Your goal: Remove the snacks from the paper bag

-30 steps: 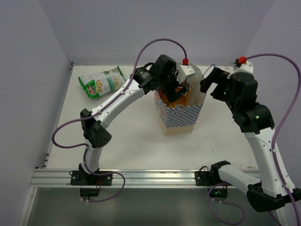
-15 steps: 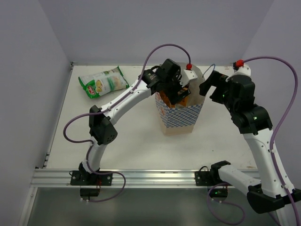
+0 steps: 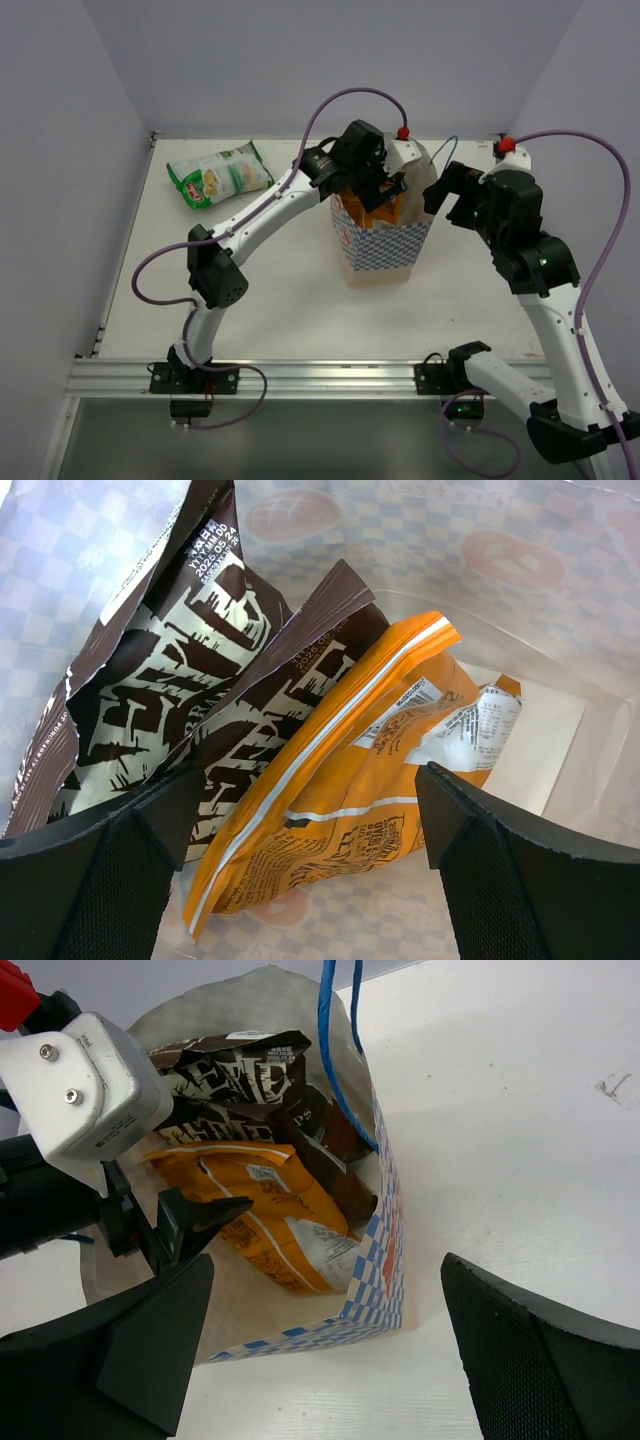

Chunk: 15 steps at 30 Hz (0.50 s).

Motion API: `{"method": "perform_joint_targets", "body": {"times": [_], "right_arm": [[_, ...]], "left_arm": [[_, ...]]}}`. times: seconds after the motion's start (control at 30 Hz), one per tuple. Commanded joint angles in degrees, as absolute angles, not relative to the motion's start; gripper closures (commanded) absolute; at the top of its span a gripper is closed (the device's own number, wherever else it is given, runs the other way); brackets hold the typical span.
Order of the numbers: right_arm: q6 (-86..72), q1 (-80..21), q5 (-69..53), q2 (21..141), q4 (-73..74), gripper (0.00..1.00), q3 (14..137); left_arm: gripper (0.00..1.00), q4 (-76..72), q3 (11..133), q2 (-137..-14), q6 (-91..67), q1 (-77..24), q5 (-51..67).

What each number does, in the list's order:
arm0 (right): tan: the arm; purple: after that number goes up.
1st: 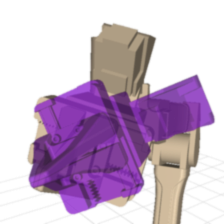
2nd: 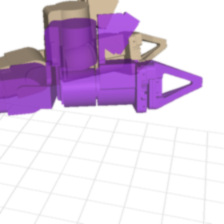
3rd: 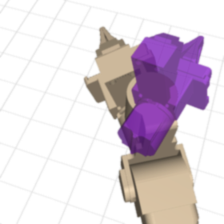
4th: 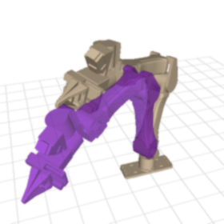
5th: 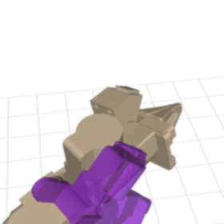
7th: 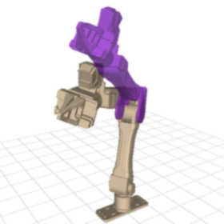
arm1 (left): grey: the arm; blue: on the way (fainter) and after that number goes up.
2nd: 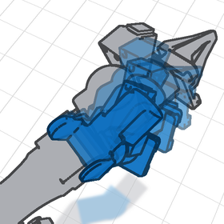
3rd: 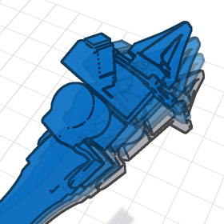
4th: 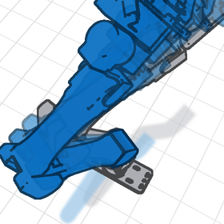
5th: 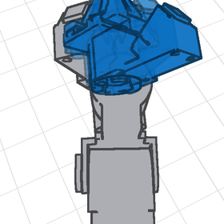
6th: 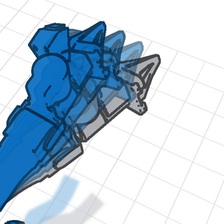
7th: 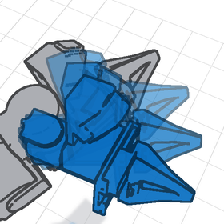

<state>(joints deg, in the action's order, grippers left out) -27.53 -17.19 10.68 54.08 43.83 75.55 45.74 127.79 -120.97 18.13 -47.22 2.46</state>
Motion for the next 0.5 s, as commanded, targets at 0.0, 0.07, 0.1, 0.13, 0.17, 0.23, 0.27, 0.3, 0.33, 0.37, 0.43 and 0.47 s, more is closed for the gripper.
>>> {"method": "perform_joint_targets", "body": {"times": [0.0,0.07,0.1,0.13,0.17,0.23,0.27,0.3,0.33,0.37,0.43,0.47], "right_arm": [[-25.6,-16.9,9.2,53.8,42.0,0.01,75.4],[-25.4,-16.9,9.1,54.1,41.8,0.01,75.6],[-25.2,-16.9,8.9,54.1,41.7,0.01,75.7],[-25.1,-16.8,8.8,54.5,41.7,0.01,75.8],[-25.1,-16.9,8.7,54.6,41.5,0.01,75.8],[-25.0,-16.8,8.6,54.9,41.6,0.01,75.9],[-25.0,-16.9,8.5,55.0,41.6,0.01,75.9],[-24.9,-16.9,8.5,55.1,41.6,0.01,75.9],[-24.9,-16.8,8.4,55.2,41.4,0.01,75.9],[-24.8,-16.8,8.4,55.2,41.4,0.01,75.7],[-24.9,-16.8,8.2,55.3,41.3,0.01,75.7],[-24.9,-16.8,8.1,55.3,41.3,0.01,75.6]], "left_arm": [[0.06,43.8,128.8,-118.6,20.0,-46.8,2.3],[0.06,44.7,129.0,-119.4,19.6,-46.8,4.1],[0.06,45.2,129.0,-119.5,19.5,-46.8,4.9],[0.07,45.9,128.8,-120.1,19.4,-46.8,5.6],[0.07,46.5,129.0,-120.2,19.2,-46.8,7.1],[0.1,47.7,128.9,-120.8,18.9,-46.8,8.9],[0.1,48.0,128.8,-120.9,18.7,-46.8,9.6],[0.11,48.2,128.8,-121.0,18.5,-46.8,11.1],[0.14,48.3,128.6,-121.1,18.4,-46.8,11.7],[0.15,48.3,128.4,-121.3,18.2,-46.8,12.3],[0.19,48.4,128.4,-121.6,18.2,-46.8,12.7],[0.21,48.5,128.5,-121.6,18.2,-46.8,12.6]]}}
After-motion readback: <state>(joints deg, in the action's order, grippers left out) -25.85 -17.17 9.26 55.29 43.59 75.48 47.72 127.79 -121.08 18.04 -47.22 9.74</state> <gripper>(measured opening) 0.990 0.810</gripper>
